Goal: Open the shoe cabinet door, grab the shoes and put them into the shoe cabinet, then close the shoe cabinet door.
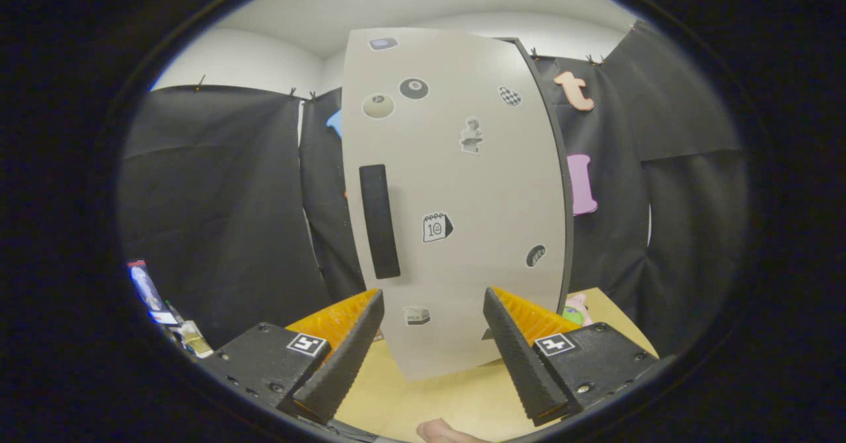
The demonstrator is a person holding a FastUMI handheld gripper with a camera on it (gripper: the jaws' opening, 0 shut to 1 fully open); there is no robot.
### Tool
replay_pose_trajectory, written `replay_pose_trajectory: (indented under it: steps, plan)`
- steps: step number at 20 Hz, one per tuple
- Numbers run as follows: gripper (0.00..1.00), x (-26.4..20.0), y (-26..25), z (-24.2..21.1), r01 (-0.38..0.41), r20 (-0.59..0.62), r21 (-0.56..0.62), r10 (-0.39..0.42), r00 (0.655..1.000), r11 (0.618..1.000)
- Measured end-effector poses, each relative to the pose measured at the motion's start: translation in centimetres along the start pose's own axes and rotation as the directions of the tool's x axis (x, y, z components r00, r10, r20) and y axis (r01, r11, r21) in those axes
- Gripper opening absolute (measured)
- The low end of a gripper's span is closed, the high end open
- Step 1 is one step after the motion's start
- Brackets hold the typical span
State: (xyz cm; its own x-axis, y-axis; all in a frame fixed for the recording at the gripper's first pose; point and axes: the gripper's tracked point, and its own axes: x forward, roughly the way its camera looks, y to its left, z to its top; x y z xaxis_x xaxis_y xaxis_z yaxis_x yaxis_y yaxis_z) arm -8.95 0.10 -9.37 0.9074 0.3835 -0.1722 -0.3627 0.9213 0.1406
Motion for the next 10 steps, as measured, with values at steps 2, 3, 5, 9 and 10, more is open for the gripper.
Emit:
replay_pose_trajectory:
  steps: [2, 3, 5, 9, 10]
  plan:
    - [0.97, -1.2, 0.0, -0.1, -0.008, 0.018, 0.008, 0.008, 1.0, 1.0]
    - [0.97, -2.0, 0.0, -0.1, -0.015, 0.032, 0.013, 0.014, 0.999, 1.0]
    - [0.97, -3.9, -0.1, -0.2, -0.029, 0.063, 0.035, 0.027, 0.998, 0.999]
    - [0.97, -9.2, -1.8, 0.2, -0.014, 0.158, 0.068, 0.003, 0.987, 0.998]
    - [0.97, -10.6, -3.0, 0.6, 0.017, 0.191, 0.075, -0.031, 0.981, 0.997]
